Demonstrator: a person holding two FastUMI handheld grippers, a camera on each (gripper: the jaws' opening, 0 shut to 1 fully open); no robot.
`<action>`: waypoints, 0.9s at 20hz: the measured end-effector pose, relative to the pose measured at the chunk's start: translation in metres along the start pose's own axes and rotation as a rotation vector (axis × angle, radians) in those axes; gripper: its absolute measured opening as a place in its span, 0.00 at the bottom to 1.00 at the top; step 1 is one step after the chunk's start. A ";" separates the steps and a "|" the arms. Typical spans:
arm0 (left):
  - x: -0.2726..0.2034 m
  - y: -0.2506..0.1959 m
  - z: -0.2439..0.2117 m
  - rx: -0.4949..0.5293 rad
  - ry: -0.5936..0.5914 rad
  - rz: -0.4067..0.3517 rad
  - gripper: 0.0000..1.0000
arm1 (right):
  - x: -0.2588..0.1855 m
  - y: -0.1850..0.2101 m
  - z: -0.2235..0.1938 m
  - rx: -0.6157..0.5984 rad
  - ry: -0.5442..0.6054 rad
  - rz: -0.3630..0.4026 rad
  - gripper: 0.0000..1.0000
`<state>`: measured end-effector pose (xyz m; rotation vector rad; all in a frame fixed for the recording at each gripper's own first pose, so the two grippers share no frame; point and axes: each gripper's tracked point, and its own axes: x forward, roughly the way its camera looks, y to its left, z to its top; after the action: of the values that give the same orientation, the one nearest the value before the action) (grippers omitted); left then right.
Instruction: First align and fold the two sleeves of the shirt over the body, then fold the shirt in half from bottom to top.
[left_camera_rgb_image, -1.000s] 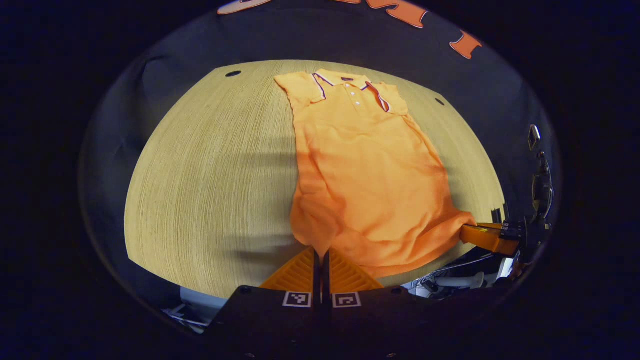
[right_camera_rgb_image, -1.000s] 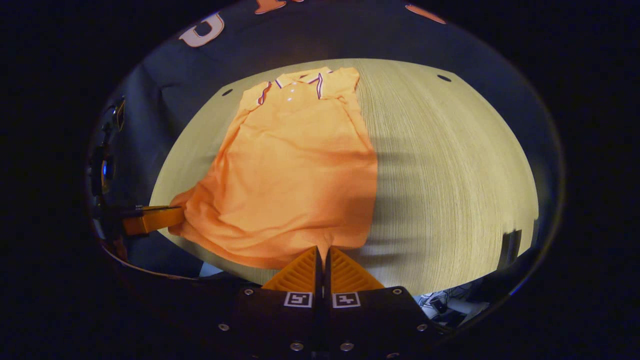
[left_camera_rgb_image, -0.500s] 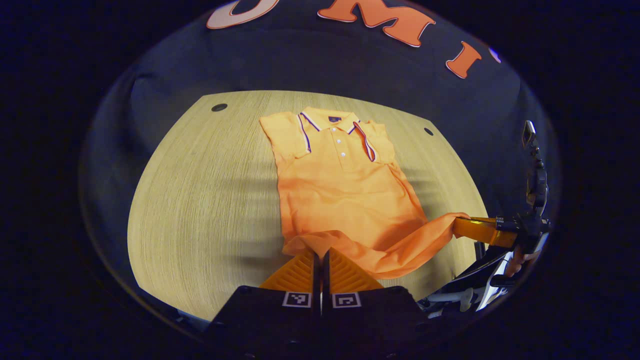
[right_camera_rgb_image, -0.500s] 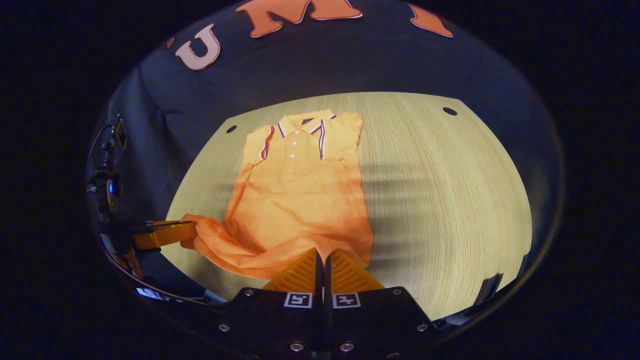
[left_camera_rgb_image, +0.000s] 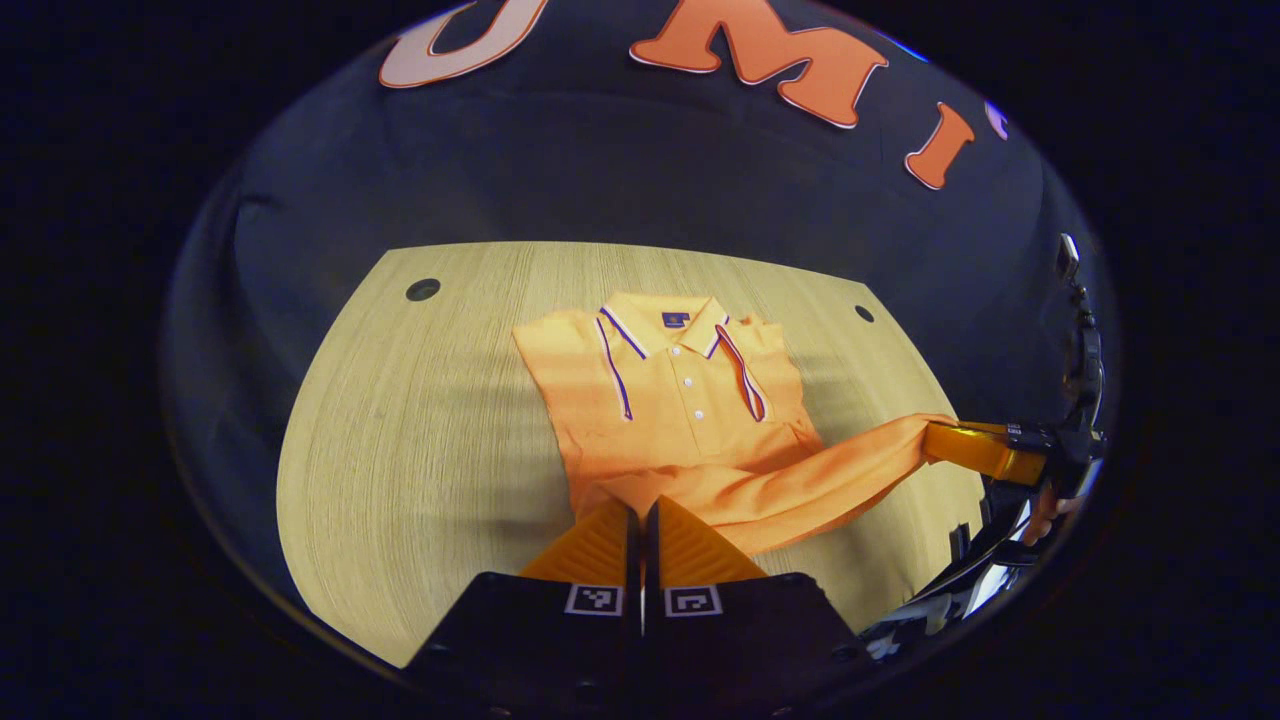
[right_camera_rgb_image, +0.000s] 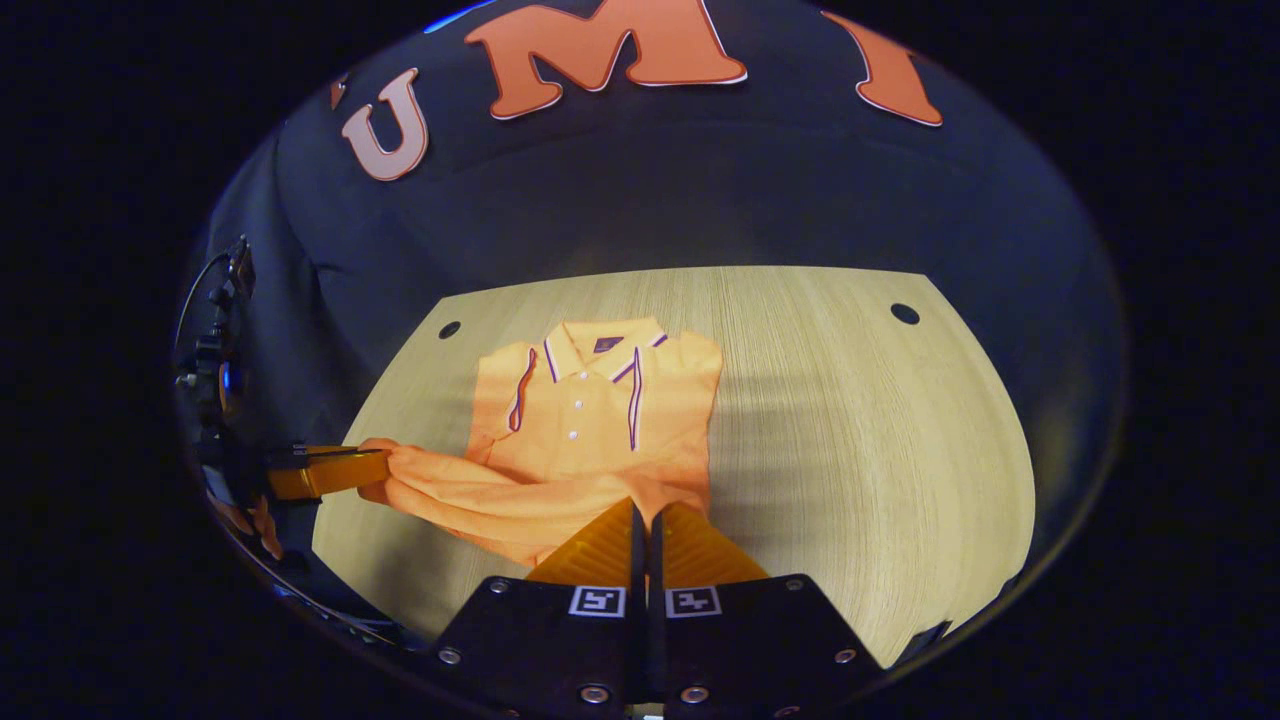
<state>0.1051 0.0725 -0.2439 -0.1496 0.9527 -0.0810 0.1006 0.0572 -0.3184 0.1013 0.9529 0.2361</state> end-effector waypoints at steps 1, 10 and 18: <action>0.005 0.004 0.009 -0.005 0.003 -0.006 0.03 | 0.006 0.001 0.007 0.001 -0.004 -0.007 0.01; 0.081 0.045 0.102 -0.025 0.021 -0.035 0.01 | 0.080 0.002 0.078 0.025 -0.006 -0.068 0.00; 0.159 0.061 0.163 -0.021 0.067 -0.048 0.01 | 0.159 -0.021 0.126 0.065 0.039 -0.147 0.01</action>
<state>0.3305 0.1260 -0.2887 -0.1898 1.0167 -0.1209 0.2950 0.0773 -0.3758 0.0862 1.0020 0.0718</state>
